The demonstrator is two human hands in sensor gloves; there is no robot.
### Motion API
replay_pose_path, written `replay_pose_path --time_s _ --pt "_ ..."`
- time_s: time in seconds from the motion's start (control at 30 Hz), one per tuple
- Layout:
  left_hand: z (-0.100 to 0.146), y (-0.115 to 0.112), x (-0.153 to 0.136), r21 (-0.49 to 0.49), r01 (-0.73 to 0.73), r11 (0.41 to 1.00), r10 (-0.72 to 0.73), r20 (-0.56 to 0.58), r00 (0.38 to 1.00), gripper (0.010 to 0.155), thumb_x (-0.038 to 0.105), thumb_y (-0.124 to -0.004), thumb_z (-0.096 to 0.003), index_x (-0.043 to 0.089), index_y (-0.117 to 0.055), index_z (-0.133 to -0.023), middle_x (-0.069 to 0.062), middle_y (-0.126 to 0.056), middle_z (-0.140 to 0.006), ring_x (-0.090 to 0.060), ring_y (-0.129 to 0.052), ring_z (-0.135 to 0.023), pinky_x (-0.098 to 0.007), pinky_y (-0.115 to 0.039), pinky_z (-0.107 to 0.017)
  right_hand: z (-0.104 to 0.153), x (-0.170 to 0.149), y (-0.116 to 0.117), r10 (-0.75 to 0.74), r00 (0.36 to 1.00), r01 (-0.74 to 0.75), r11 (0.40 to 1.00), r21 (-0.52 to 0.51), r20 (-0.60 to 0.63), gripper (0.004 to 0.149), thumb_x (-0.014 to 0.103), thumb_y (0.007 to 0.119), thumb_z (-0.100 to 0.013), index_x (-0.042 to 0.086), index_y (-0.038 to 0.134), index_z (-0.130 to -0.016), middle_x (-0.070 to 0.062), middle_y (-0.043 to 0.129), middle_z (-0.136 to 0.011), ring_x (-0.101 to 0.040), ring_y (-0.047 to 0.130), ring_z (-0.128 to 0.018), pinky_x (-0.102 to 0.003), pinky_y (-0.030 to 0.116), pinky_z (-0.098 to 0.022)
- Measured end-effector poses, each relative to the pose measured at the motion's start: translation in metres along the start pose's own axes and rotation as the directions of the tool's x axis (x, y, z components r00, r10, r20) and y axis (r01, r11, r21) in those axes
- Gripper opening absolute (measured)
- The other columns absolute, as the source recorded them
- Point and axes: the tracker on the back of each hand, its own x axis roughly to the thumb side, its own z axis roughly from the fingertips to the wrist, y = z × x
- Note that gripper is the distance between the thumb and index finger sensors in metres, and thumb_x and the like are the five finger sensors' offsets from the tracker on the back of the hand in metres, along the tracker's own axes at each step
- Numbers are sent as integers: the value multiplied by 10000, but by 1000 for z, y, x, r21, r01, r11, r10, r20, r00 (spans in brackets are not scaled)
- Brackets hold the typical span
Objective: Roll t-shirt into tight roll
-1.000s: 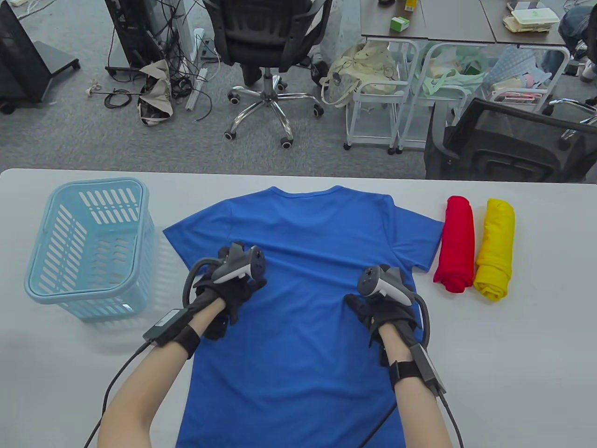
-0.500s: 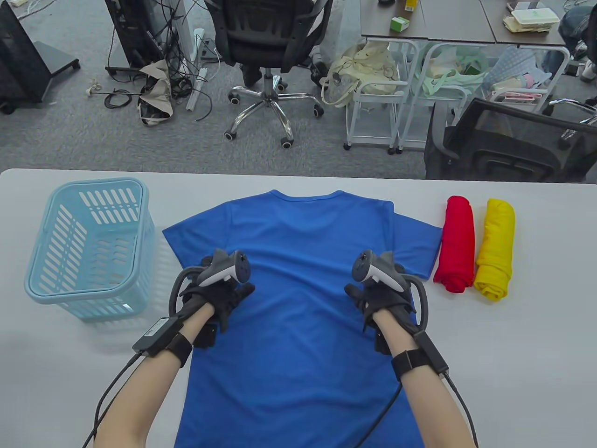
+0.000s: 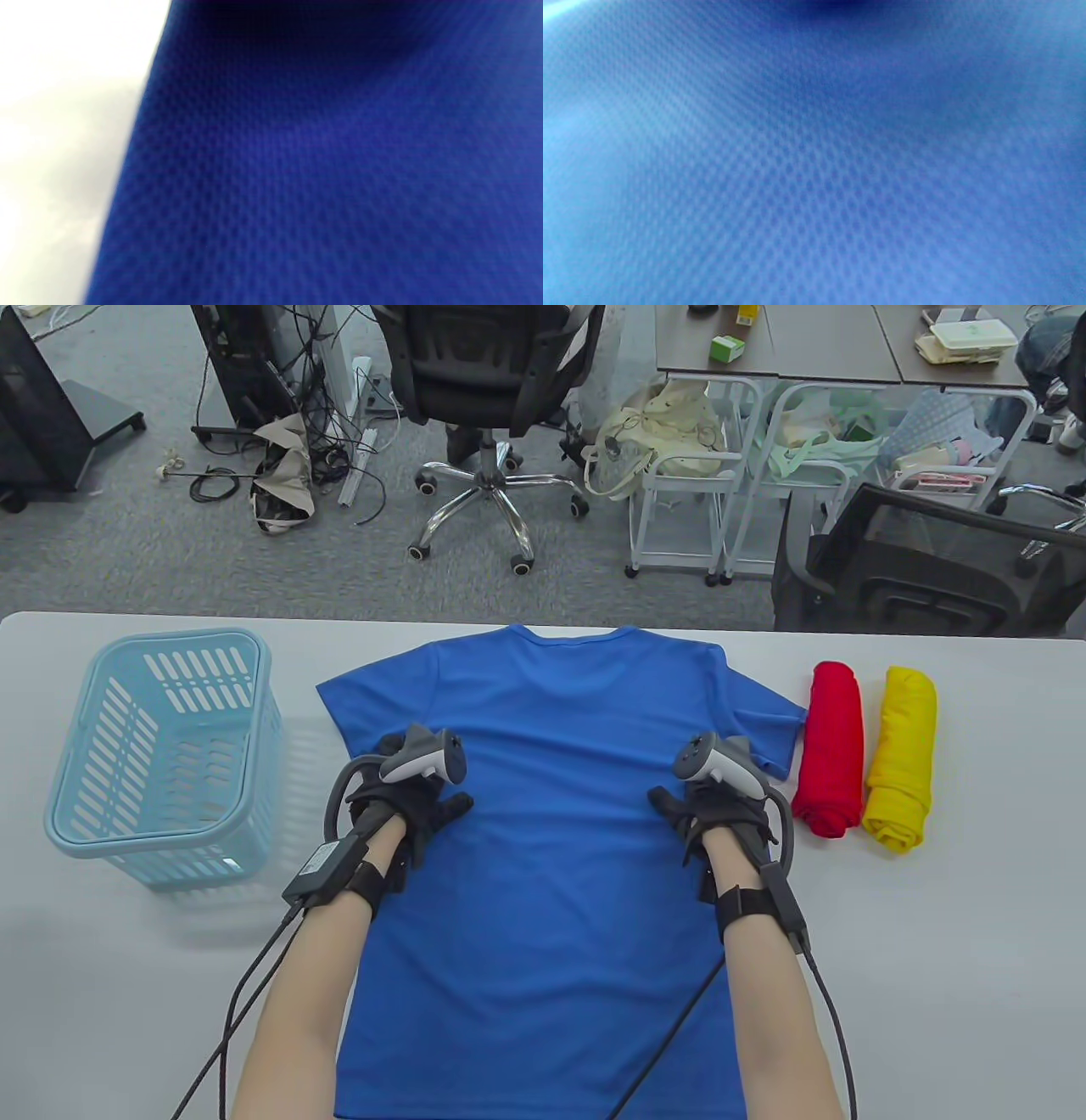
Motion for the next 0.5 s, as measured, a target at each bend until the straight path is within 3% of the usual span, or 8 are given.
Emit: replay_pose_path --time_s 0.17,0.3,0.4,0.5 --pt "6 3 2 3 32 999 -32 -28 999 800 688 -204 -355 374 235 -945 -44 262 -1086 -384 106 -1082 -600 -115 -820 5 3 -2 26 1000 -26 999 -30 -10 844 637 317 -547 227 -290 -967 -124 -376 -956 -403 -354 -883 -585 -75 -650" --pt "22 25 -9 116 3 993 1 -31 1000 723 606 -205 -437 353 200 -979 -48 194 -1132 -360 39 -1119 -598 -174 -840 24 26 2 86 989 -77 994 -80 116 800 574 313 -581 201 -266 -990 -137 -367 -959 -416 -349 -875 -584 -69 -654" --pt "27 35 -23 135 -16 991 24 -60 998 678 548 -257 -503 356 134 -1022 -33 112 -1170 -353 -18 -1141 -596 -213 -847 51 56 19 171 958 -149 982 -113 232 796 581 322 -586 191 -213 -1027 -163 -295 -1013 -447 -270 -925 -597 -4 -678" --pt "23 34 -34 116 -5 993 14 -76 997 666 533 -280 -516 367 97 -1040 -17 83 -1186 -343 -43 -1152 -599 -238 -851 71 76 51 314 913 -291 949 -122 261 828 627 330 -569 172 -169 -1049 -206 -218 -1041 -493 -171 -956 -621 87 -693"
